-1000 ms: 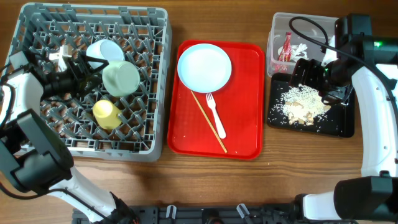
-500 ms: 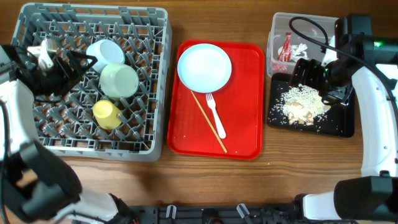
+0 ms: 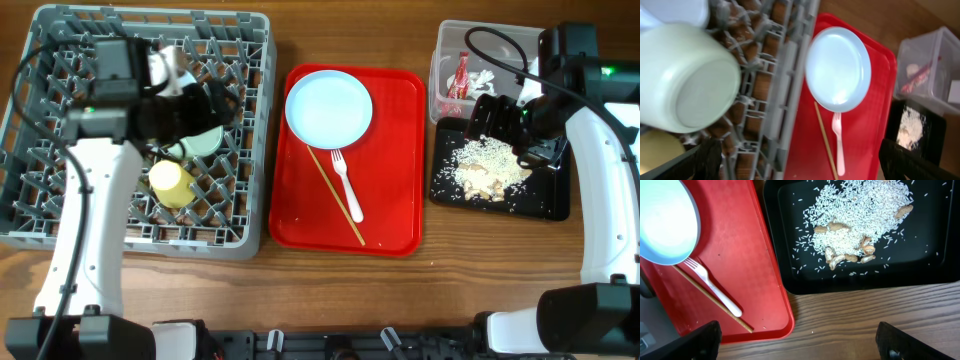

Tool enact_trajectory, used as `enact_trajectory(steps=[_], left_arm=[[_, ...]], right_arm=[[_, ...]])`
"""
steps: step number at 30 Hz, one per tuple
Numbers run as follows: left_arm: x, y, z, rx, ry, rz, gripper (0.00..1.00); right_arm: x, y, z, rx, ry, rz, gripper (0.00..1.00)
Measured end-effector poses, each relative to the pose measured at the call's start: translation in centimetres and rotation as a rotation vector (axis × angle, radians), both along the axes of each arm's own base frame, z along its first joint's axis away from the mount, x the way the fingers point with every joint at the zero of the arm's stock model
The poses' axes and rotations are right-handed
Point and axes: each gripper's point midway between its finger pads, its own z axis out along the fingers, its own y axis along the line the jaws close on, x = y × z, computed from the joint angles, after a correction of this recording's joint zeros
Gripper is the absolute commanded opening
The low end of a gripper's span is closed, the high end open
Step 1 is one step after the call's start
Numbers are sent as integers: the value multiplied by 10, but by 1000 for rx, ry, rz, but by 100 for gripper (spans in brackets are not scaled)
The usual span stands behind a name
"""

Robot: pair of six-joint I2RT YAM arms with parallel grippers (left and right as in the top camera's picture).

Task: Sort waste into correct bins and load items into the dishwasher rack
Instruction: 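Lower the large bowl into the rack and release it with the left gripper, then reach the left gripper down to the wooden chopstick on the red tray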

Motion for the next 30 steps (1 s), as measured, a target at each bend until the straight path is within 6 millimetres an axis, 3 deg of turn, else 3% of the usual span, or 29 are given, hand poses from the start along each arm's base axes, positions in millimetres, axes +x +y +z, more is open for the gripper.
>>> enact_trajectory(steps=[9, 16, 22, 30], left_arm=[[-20, -78, -9, -4, 74, -44, 96], [-37, -133, -57, 83, 214, -15, 96], [-55, -162, -109, 175, 334, -14, 96], [-69, -168, -166, 279, 460, -11, 95]], right_arm=[[0, 0, 0, 0, -1, 0, 100], [0, 0, 0, 0, 0, 0, 100], [0, 0, 0, 0, 0, 0, 100], [0, 0, 0, 0, 0, 0, 100]])
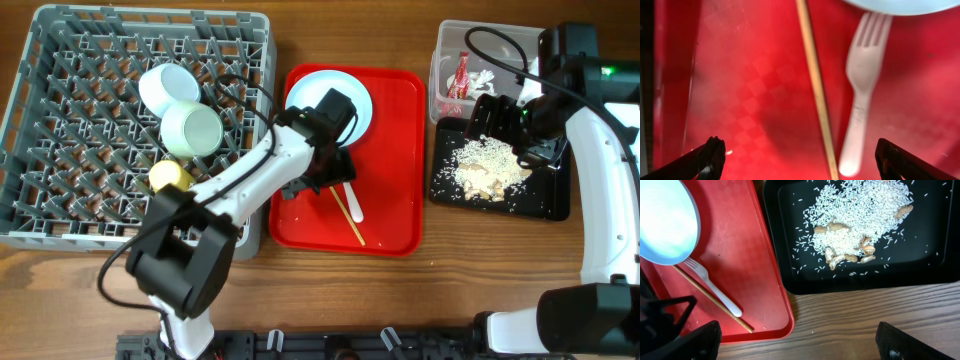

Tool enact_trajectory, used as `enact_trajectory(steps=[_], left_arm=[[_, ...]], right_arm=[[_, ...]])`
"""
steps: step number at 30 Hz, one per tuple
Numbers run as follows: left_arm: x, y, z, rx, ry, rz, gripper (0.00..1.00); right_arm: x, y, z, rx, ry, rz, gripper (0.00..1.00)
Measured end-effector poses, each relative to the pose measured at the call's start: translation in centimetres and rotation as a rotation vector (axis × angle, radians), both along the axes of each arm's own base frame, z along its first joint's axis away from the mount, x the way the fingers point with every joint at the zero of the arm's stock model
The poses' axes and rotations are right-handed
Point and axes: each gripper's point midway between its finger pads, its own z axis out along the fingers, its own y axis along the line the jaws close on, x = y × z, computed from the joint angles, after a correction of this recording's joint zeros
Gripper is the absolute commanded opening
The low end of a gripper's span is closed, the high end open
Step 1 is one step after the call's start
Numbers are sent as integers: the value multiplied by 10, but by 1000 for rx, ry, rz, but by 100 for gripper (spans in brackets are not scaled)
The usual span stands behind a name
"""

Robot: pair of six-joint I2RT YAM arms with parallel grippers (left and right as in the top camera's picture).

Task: Sort waste into correct bins and load items into the dishwasher rack
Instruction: 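Reach the left gripper down to the wooden chopstick on the red tray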

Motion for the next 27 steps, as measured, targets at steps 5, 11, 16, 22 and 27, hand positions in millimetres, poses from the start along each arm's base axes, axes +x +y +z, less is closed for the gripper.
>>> enact_trajectory(steps=[5, 11, 16, 22, 27], left_arm=[[-2, 1, -18, 25, 34, 1, 94], [-2, 1, -38, 39, 53, 4, 90], [-3, 2, -41, 52, 53, 6, 69], [-5, 4, -42, 68, 50, 7, 38], [-5, 4, -42, 69, 52, 9, 29]], right_arm=[[0, 0, 0, 0, 0, 0, 100], [0, 0, 0, 0, 1, 0, 100], [-1, 0, 0, 0, 6, 0, 100], [-2, 0, 0, 1, 7, 0, 100], [-2, 0, 0, 1, 8, 0, 100]])
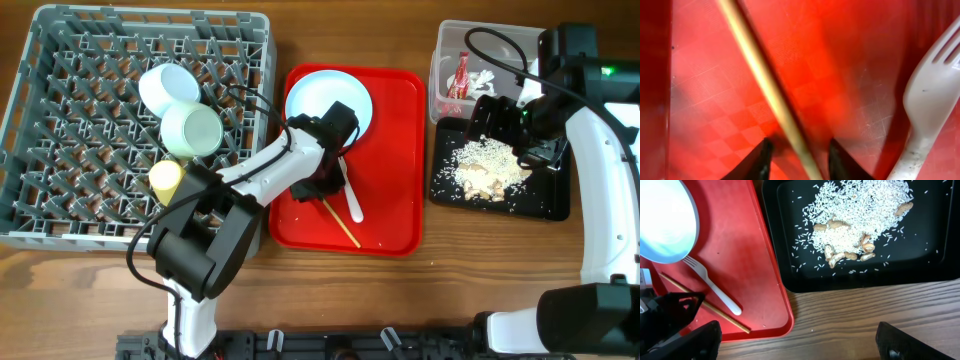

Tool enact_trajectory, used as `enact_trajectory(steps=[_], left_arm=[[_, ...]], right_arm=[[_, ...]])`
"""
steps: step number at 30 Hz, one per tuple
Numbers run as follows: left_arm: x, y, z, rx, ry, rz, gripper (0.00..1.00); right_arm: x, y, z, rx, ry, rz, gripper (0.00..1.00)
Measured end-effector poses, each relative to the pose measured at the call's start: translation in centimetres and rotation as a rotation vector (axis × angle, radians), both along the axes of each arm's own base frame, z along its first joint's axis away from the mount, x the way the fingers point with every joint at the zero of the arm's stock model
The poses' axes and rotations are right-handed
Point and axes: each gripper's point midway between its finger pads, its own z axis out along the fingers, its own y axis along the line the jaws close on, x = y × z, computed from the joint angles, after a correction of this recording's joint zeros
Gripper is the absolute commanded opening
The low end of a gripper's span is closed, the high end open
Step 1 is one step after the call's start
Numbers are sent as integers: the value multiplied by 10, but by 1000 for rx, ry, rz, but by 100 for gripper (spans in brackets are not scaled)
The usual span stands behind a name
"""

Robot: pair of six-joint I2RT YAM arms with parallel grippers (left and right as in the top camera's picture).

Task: Sort waste into correct bins and load items into the dishwasher rack
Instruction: 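Reach the left gripper down to the wooden chopstick on the red tray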

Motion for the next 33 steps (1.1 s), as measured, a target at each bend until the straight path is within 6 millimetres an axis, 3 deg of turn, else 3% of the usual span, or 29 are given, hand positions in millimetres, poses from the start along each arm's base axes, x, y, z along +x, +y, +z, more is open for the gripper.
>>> enact_trajectory(steps=[20, 33], left_arm=[[0, 0, 0, -1, 0, -1, 11], [3, -3, 0, -10, -12, 11, 4]], right_arm=[[-2, 0, 0, 1, 7, 0, 100], [-2, 0, 0, 1, 7, 0, 100]])
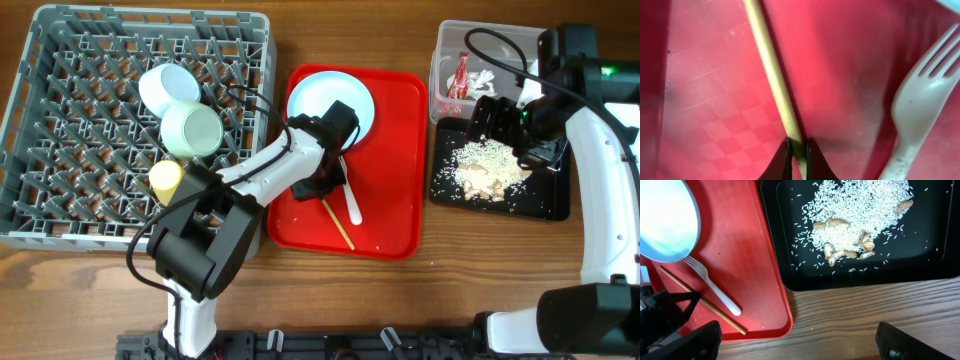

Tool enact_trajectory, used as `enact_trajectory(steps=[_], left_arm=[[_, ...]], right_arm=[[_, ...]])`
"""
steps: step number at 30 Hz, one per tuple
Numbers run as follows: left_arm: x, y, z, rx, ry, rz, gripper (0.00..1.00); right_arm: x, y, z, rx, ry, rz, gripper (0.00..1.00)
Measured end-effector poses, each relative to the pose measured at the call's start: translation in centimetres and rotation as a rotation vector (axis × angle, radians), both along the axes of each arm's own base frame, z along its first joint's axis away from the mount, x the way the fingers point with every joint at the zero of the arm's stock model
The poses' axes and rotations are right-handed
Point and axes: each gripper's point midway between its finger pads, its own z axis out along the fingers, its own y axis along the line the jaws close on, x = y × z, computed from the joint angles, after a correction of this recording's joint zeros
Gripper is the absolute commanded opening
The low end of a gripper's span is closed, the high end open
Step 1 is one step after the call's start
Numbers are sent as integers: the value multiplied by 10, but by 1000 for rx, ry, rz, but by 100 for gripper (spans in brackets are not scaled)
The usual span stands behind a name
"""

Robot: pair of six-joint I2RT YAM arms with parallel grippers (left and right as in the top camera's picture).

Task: Sort waste into correct bins and load items into the dishwasher rack
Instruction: 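Reach the left gripper down to the wooden chopstick on the red tray, then grasp the chopstick and carry it into the dish rack with left gripper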

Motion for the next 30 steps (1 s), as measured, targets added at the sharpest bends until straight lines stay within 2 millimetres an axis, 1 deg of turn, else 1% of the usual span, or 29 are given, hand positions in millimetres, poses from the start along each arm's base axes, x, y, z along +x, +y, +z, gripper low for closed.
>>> enact_trajectory(steps=[15, 20, 22, 25, 27, 30], left_arm=[[3, -2, 1, -8, -11, 0, 4], [5, -4, 5, -17, -25, -1, 4], [6, -4, 12, -22, -37, -4, 4], [10, -6, 28, -48, -73, -5, 4], [13, -7, 45, -73, -110, -5, 4], [20, -6, 77, -117, -187, -6, 4]], right_arm=[[0, 0, 0, 0, 0, 0, 100], [0, 0, 0, 0, 0, 0, 100], [0, 0, 0, 0, 0, 0, 100], [0, 0, 0, 0, 0, 0, 100], [0, 0, 0, 0, 0, 0, 100], [0, 0, 0, 0, 0, 0, 100]])
